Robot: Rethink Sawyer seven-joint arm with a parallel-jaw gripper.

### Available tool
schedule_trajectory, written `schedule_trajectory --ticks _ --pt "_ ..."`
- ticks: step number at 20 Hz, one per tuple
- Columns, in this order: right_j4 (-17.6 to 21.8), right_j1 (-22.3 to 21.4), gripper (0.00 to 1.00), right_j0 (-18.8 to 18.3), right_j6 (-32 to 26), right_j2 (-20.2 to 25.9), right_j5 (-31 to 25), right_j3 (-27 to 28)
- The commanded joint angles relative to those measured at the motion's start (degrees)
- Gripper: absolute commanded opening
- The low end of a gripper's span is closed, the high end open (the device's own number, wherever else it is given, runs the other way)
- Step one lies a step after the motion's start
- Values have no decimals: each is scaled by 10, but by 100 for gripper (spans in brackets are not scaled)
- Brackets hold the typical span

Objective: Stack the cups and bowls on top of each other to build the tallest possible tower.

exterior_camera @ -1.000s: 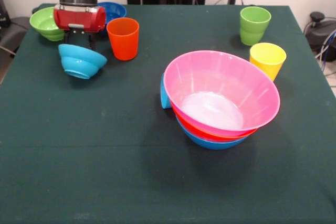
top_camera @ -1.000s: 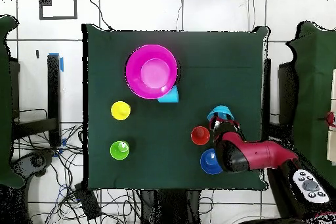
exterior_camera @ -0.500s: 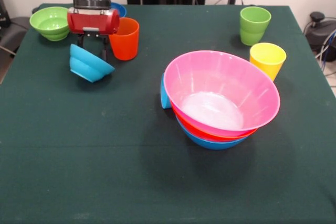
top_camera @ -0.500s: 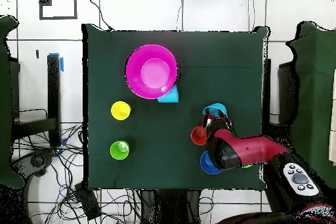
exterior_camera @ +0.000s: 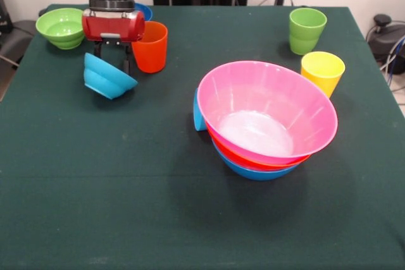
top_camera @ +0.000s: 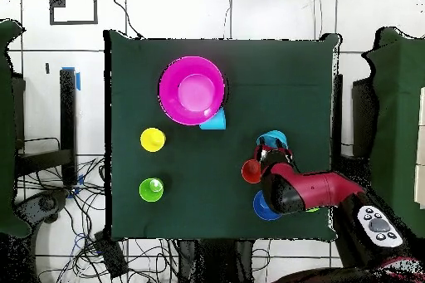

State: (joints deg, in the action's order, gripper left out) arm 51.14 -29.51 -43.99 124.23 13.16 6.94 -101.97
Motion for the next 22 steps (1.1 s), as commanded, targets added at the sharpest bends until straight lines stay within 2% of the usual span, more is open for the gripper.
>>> schedule_trajectory --ticks 1,4,7,12,14,22 --pt "0 23 100 13 17 35 -36 23" --pt "-5 18 100 17 20 27 -37 24" --pt "-10 -1 100 1 9 51 -65 4" --pt "-78 -110 100 -43 -32 118 -176 -95" --pt "-97 -138 100 -53 -44 131 -198 -117" --pt "-79 -129 100 -65 -42 136 -186 -120"
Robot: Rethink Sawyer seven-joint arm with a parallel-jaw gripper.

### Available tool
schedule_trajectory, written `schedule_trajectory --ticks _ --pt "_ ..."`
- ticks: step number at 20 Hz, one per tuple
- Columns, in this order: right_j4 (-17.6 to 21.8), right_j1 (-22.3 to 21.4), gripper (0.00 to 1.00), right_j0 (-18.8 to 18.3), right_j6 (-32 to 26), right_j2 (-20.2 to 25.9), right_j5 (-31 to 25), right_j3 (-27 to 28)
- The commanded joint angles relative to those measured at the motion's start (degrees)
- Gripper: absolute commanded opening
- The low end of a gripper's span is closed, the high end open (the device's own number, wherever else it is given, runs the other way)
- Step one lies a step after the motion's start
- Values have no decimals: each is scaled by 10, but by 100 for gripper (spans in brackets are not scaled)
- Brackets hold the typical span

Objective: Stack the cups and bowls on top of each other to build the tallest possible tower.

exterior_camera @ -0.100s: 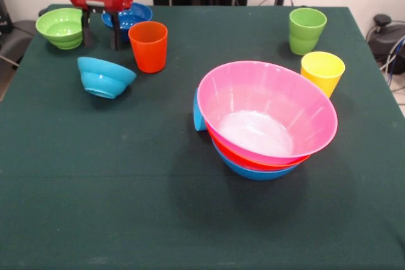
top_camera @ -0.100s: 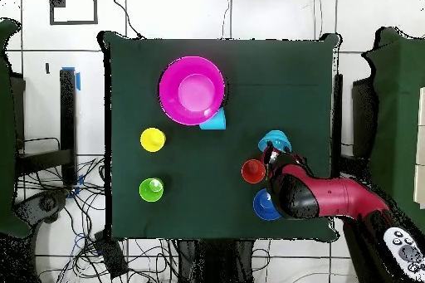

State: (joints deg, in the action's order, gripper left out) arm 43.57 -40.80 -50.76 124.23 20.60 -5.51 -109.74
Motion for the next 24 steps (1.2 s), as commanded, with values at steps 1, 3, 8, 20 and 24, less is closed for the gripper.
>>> schedule_trajectory --ticks 1,3,8,20,24 --pt "-1 -14 100 2 -42 62 -61 -40" --pt "6 -8 100 1 -41 63 -58 -36" --pt "20 4 100 3 -37 58 -44 -30" --pt "84 101 100 -12 -42 60 13 36" --pt "86 97 100 -7 -35 59 11 39"
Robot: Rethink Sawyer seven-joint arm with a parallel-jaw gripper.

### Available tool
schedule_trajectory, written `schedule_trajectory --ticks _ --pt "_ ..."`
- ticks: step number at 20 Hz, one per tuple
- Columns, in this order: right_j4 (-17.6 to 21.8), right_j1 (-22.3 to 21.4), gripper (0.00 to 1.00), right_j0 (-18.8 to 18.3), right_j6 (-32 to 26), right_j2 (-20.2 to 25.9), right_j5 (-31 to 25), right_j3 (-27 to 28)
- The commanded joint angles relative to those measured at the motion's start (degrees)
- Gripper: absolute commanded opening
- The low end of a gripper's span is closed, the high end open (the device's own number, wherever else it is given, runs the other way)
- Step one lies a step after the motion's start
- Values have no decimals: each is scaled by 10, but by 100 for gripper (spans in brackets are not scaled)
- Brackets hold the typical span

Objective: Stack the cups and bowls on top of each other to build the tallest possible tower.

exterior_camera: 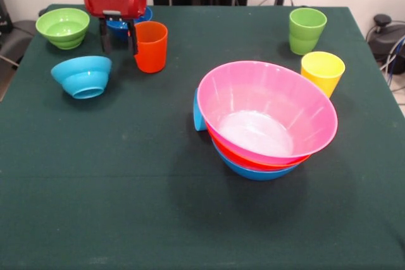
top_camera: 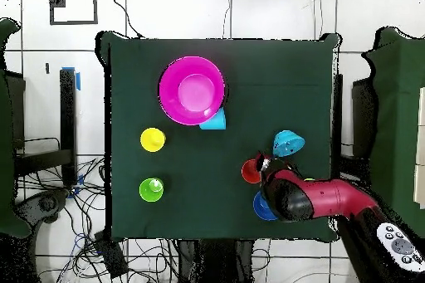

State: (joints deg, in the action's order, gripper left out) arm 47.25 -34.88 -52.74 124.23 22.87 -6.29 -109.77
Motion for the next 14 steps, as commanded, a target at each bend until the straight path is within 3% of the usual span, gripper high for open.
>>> schedule_trajectory --ticks 1,8,10,14 --pt "49 36 100 16 -30 33 22 38" --pt "45 16 100 30 -11 18 29 27" --pt "43 11 100 4 -44 56 -1 18" --pt "40 54 100 -95 -183 193 -88 11"
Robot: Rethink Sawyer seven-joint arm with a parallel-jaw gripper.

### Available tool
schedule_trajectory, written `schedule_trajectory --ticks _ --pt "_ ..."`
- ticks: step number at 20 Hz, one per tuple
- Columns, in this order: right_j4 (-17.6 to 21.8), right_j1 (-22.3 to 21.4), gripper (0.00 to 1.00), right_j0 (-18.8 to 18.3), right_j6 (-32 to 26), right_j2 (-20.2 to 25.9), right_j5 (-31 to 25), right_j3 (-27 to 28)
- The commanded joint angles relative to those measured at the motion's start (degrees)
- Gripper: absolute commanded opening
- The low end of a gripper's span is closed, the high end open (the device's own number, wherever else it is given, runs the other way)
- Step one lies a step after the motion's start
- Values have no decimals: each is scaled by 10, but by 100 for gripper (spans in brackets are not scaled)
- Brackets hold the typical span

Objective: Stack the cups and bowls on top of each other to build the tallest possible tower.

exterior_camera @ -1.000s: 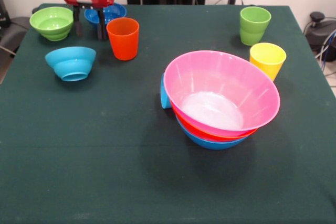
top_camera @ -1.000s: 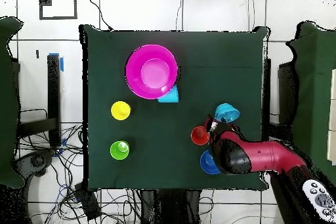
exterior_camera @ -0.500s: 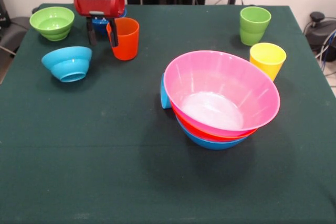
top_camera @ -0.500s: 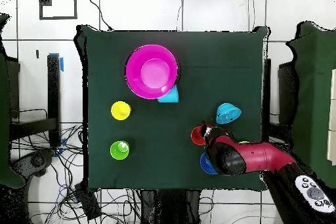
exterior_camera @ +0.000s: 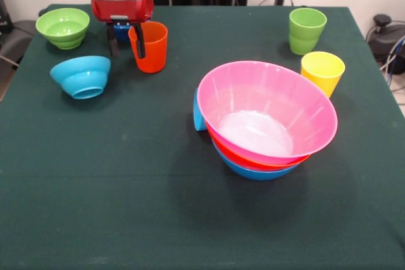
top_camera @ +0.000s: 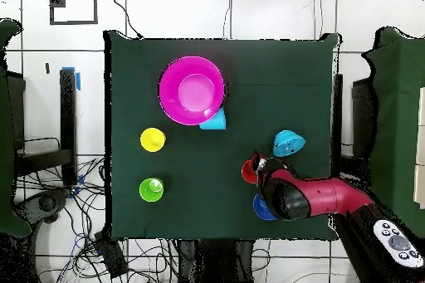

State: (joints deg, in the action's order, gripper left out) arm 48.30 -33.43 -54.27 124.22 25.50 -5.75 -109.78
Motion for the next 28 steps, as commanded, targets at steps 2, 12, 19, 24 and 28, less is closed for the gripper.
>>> schedule_trajectory --ticks 2,12,19,24,28 --pt "53 33 100 -91 -201 186 -87 12" --pt "123 24 100 -100 -196 208 -87 25" --pt "125 34 100 -115 -207 232 -113 31" --pt "96 -23 100 -117 -166 237 -127 -17" --pt "73 -60 100 -126 -113 245 -112 -72"
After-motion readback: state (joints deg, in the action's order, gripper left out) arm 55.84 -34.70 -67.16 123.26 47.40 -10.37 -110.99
